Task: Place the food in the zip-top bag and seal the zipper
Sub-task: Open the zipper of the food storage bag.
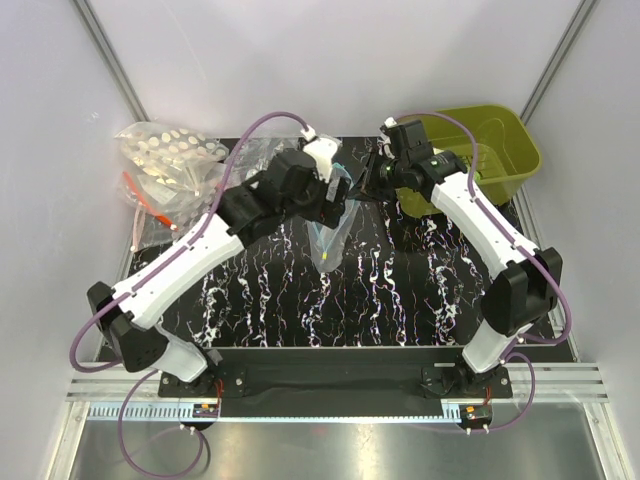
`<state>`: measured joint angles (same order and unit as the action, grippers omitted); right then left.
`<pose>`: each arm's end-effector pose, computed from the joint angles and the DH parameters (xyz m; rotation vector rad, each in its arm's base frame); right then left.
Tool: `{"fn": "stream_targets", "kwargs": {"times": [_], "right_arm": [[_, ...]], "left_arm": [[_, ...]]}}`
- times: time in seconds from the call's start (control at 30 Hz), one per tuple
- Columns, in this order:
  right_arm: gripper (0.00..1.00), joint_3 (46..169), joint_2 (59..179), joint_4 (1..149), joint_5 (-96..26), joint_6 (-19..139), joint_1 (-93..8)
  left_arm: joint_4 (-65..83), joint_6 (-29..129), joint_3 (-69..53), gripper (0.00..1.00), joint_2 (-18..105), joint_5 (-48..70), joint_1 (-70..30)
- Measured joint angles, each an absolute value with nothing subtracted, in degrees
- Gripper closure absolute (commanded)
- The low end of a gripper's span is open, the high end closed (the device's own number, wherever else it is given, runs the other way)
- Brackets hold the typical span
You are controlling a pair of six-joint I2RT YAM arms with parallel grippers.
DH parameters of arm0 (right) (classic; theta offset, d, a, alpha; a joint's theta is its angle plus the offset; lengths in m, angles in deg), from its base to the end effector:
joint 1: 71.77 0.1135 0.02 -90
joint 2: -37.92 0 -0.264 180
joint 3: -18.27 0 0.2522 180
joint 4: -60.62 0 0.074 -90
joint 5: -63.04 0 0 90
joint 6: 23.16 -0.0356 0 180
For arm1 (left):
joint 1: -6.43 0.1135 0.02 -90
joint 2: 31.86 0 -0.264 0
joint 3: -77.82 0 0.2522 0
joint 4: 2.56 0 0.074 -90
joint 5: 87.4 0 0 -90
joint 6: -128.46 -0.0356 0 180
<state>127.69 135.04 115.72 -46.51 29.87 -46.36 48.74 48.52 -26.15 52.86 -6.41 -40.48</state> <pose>0.3364 0.1730 0.3561 0.0633 2.4561 0.9154 0.2270 -0.2345 0.4016 0.5904 2.0688 -0.4188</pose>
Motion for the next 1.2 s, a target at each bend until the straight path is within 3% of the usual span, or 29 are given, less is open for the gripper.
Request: {"fn": "stream_targets", "kwargs": {"times": [0.07,0.17,0.27,0.37,0.47,0.53,0.6,0.67,1.0,1.2], "right_arm": [[1.00,126.6,134.7,115.3,-46.6,30.0,-46.4],[1.00,125.1,134.0,114.2,-47.1,30.0,-46.4],[1.00,124.1,133.3,113.0,-47.6,30.0,-46.4],[1.00,123.7,132.7,111.7,-47.8,29.9,-46.4],[1.00,123.2,132.2,111.0,-47.9,29.9,-46.4],[1.00,122.9,132.0,110.8,-47.9,29.9,-46.4],[1.00,122.6,131.9,110.6,-48.0,29.7,-46.4],[1.00,122.3,131.7,110.4,-48.0,29.6,-46.4],[1.00,121.9,131.0,109.5,-48.0,29.0,-46.4],[1.00,121.8,131.0,108.6,-48.0,28.3,-46.4]], "left_arm": [[51.2,50.1,-28.2,0.05,52.2,-6.8,-39.2],[54.7,53.1,-31.5,0.10,52.0,-6.9,-35.3],[58.4,55.8,-33.4,0.19,52.4,-6.6,-30.2],[62.1,57.7,-35.6,0.35,55.4,-5.5,-27.0],[64.0,58.1,-36.4,0.36,59.8,-3.1,-26.8],[65.3,58.5,-36.4,0.34,62.2,-1.5,-27.0],[65.5,59.0,-35.4,0.21,62.8,-0.7,-27.2],[65.2,59.4,-34.5,0.01,61.9,-0.6,-27.2],[57.7,64.3,-27.0,0.01,48.1,-1.4,-27.2],[55.6,66.0,-27.1,0.02,48.6,-0.7,-27.2]]}}
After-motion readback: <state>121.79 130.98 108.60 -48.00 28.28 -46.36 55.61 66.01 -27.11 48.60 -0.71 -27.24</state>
